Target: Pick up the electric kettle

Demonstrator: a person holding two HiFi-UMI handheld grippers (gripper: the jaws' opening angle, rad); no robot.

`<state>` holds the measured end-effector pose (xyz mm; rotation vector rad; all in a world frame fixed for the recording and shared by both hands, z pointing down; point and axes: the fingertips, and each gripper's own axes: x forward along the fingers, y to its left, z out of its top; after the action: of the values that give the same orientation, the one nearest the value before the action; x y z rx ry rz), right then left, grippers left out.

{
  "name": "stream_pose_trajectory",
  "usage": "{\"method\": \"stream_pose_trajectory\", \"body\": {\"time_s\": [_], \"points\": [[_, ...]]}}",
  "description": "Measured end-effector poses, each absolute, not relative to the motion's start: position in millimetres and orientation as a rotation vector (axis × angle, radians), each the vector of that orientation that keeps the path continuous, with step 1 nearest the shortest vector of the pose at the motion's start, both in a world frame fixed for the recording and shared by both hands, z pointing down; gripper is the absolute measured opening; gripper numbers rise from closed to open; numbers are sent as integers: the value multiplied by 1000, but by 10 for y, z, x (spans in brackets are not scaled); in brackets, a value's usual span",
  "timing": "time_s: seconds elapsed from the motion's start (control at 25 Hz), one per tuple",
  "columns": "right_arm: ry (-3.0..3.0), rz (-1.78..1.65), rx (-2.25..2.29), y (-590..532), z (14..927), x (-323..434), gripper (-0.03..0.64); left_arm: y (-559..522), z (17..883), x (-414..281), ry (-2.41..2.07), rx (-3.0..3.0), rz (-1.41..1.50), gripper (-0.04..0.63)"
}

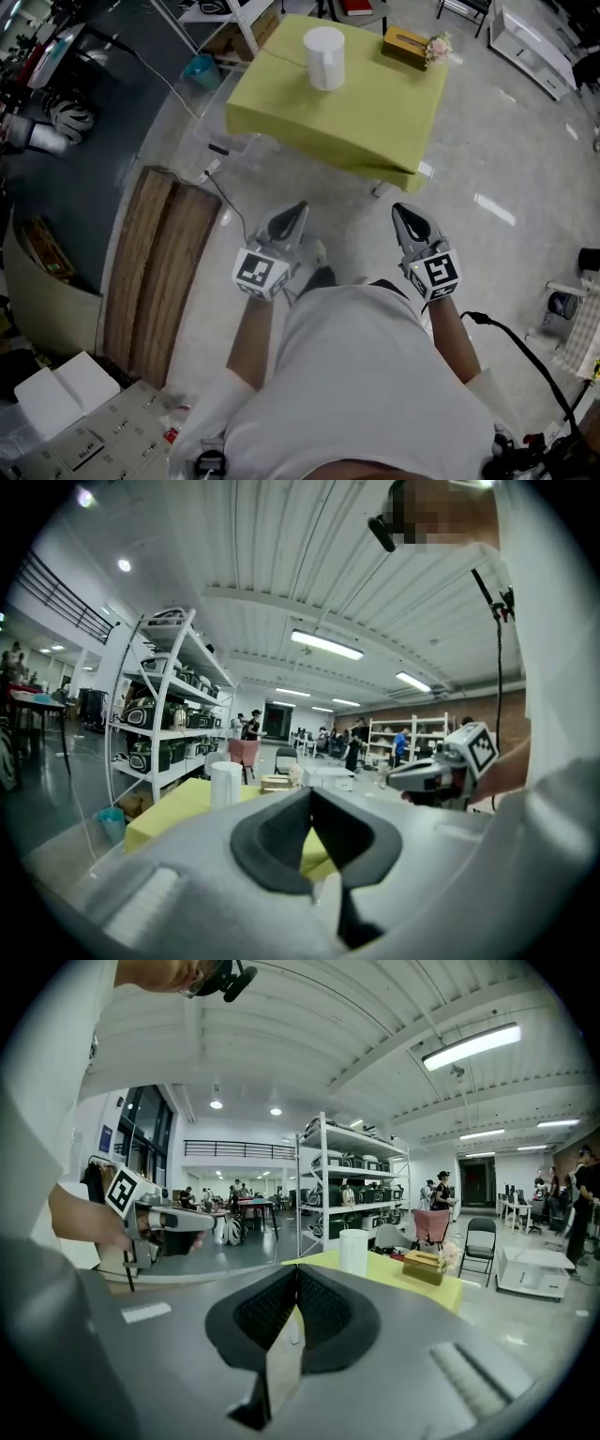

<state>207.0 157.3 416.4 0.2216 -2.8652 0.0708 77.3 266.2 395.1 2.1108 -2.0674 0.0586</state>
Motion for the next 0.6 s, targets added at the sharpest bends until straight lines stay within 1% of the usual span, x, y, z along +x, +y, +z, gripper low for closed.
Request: {"method": "stream_pose_trajectory", "body": {"time_s": [0.6], "points": [[-2849,74,369,1459,4115,1115,-3,2586,3960,-282,-1963,2197,73,2]]}}
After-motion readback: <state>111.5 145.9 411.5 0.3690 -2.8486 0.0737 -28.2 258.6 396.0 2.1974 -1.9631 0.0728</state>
